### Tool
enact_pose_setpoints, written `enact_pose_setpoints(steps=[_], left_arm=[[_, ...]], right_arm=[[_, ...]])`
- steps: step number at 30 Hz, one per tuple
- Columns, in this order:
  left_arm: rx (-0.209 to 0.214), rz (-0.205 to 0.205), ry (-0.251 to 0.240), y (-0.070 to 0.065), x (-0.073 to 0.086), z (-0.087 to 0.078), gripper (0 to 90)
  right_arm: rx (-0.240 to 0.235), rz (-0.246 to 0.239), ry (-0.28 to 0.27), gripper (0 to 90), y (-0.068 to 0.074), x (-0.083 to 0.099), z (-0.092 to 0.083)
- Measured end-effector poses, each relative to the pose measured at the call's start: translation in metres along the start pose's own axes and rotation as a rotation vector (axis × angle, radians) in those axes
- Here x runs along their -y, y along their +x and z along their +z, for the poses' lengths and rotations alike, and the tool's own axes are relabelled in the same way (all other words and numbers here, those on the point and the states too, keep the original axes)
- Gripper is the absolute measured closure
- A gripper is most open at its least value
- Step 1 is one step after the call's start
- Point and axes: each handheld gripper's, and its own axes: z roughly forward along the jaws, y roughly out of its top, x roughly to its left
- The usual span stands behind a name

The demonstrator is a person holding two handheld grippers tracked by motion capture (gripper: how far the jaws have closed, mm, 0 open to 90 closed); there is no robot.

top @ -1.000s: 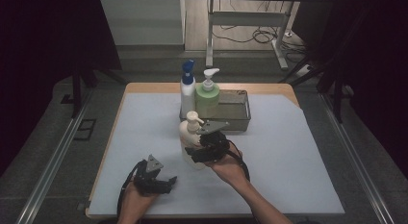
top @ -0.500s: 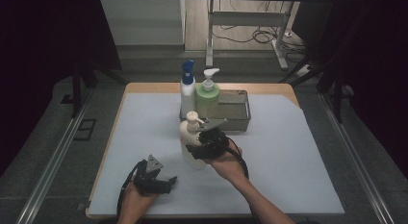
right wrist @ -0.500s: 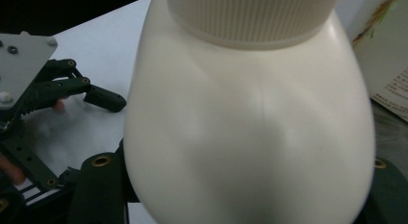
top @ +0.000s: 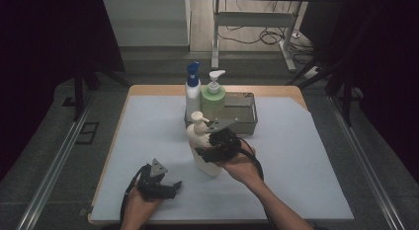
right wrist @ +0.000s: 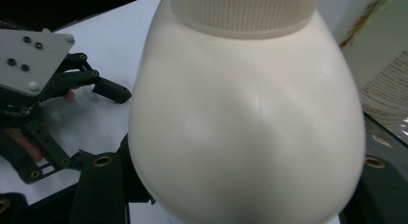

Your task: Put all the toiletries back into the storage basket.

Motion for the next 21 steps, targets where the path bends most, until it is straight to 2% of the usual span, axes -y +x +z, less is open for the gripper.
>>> enact_pose_setpoints(steps=[5, 10, 21], left_arm=[[0.000, 0.001, 0.001, 0.000, 0.000, 0.000, 11.9], [0.001, 0.000, 0.001, 0.000, 0.000, 0.000, 11.9], [0.002, 0.000, 0.001, 0.000, 0.000, 0.000, 11.9]], right_arm=[[-0.005, 0.004, -0.001, 36.4, -0.005, -0.001, -0.011], [-0.037, 0.033, 0.000, 36.4, -0.012, -0.001, -0.019], [-0.001, 0.037, -0.009, 36.4, -0.029, -0.005, -0.044]])
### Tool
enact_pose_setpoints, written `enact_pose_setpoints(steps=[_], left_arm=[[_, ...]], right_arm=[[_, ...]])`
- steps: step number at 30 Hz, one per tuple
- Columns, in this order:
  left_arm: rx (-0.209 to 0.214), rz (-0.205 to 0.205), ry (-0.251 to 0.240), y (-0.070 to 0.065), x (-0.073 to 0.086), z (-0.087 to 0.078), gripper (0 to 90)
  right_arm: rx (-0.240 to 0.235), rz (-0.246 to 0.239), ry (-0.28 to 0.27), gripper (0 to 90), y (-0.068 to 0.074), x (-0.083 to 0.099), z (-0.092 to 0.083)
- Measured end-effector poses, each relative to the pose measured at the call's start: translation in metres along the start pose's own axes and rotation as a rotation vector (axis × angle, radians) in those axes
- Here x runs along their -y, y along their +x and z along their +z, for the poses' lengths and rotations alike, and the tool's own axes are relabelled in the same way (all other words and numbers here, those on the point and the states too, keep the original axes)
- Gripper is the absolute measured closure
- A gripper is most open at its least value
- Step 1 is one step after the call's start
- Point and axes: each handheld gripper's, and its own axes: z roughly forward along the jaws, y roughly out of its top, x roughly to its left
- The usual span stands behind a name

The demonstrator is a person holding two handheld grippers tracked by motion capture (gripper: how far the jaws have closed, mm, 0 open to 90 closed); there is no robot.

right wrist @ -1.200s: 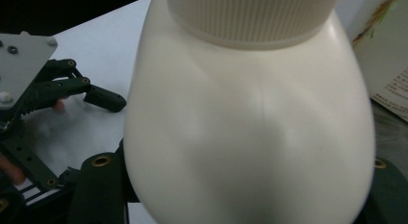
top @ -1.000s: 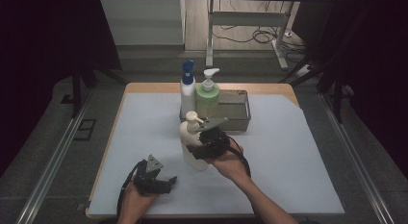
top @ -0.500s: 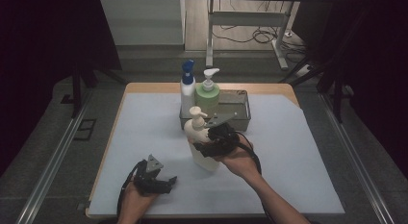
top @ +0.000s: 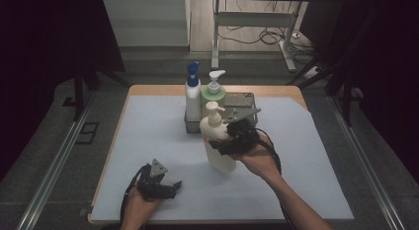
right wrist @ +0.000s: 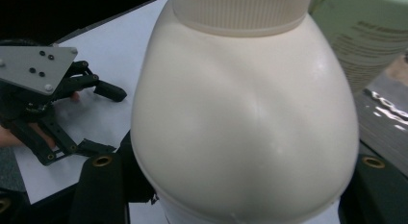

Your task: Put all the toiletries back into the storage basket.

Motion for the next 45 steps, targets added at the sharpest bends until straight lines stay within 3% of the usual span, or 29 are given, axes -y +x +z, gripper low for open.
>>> enact_pose_setpoints(steps=[15, 26, 45], left_arm=[[0.000, 0.001, 0.002, 0.000, 0.000, 0.000, 11.9], [0.000, 0.000, 0.003, 0.000, 0.000, 0.000, 11.9], [0.001, -0.001, 0.002, 0.000, 0.000, 0.000, 11.9]], right_arm=[[0.052, 0.050, -0.031, 36.6, -0.028, -0.009, -0.032], [0.126, 0.086, -0.041, 36.6, -0.055, -0.017, -0.047], [0.237, 0.128, -0.087, 36.7, -0.091, -0.037, -0.042]])
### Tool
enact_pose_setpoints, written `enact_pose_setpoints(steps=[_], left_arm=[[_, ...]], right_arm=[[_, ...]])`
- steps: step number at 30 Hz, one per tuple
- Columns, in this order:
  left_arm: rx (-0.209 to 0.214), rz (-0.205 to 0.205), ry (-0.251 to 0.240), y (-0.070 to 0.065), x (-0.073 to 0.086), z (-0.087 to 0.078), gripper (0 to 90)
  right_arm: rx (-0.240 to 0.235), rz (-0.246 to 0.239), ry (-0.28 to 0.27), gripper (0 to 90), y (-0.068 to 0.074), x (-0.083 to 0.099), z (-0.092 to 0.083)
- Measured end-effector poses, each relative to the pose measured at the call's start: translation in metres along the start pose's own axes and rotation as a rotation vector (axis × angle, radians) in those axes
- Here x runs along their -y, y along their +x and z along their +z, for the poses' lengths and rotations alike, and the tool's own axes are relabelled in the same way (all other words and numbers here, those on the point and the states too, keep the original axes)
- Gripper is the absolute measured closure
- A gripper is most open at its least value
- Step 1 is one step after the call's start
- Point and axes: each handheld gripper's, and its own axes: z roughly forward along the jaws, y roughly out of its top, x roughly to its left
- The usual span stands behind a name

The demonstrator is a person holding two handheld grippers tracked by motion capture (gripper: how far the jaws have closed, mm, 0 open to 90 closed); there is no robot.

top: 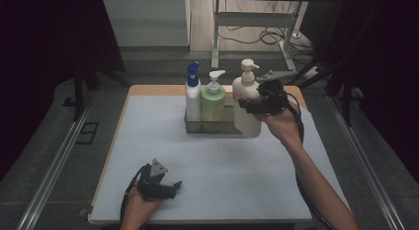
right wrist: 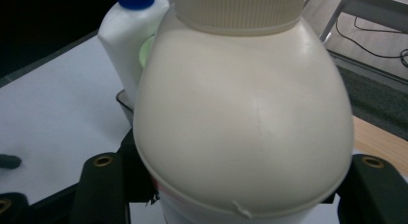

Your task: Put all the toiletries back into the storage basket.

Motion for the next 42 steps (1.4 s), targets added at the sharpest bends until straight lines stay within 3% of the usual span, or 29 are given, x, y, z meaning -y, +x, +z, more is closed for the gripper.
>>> enact_pose_setpoints(steps=[23, 42], left_arm=[[0.001, -0.001, -0.003, 0.000, 0.000, 0.000, 11.9], [0.001, 0.001, -0.001, 0.000, 0.000, 0.000, 11.9]], right_arm=[[0.094, 0.057, -0.062, 36.8, -0.021, -0.023, 0.035], [0.134, 0.097, -0.087, 36.8, -0.030, -0.020, 0.075]])
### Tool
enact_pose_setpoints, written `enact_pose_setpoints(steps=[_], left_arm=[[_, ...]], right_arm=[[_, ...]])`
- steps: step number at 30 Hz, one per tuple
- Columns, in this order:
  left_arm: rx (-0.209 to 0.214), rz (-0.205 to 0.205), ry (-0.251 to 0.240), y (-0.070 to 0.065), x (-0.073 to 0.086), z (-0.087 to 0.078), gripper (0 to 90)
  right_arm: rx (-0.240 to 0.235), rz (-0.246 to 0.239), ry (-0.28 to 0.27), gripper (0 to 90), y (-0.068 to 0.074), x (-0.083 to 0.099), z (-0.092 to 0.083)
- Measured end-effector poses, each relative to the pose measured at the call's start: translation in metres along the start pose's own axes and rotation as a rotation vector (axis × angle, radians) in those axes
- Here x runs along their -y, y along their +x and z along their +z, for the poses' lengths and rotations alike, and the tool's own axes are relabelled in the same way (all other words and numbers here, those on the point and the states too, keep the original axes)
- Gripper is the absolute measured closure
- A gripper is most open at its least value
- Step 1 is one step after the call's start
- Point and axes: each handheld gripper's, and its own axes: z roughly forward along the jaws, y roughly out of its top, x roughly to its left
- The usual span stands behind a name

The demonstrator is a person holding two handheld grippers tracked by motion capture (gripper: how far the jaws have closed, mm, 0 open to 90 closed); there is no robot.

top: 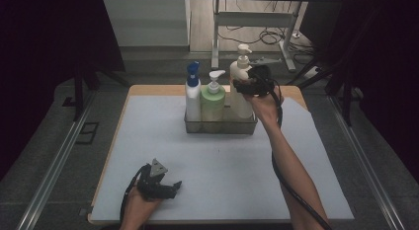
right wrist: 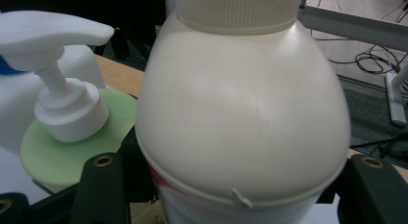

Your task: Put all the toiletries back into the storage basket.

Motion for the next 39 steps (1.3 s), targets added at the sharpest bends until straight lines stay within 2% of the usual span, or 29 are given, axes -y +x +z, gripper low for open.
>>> enact_pose_setpoints(steps=[8, 17, 23, 29, 39], left_arm=[[0.000, 0.001, 0.004, 0.000, 0.000, 0.000, 11.9], [0.000, 0.001, 0.004, 0.000, 0.000, 0.000, 11.9], [0.000, 0.001, 0.004, 0.000, 0.000, 0.000, 11.9], [0.000, 0.001, 0.004, 0.000, 0.000, 0.000, 11.9], [-0.002, -0.001, 0.006, 0.000, 0.000, 0.000, 11.9]], right_arm=[[0.006, -0.012, -0.001, 36.8, 0.001, 0.007, 0.019], [0.011, -0.019, 0.009, 36.8, 0.000, 0.018, 0.031], [0.006, -0.025, 0.018, 36.8, 0.000, 0.026, 0.036], [0.000, -0.013, 0.030, 36.8, -0.002, 0.035, 0.040], [-0.029, -0.001, 0.047, 36.7, -0.003, 0.044, 0.038]])
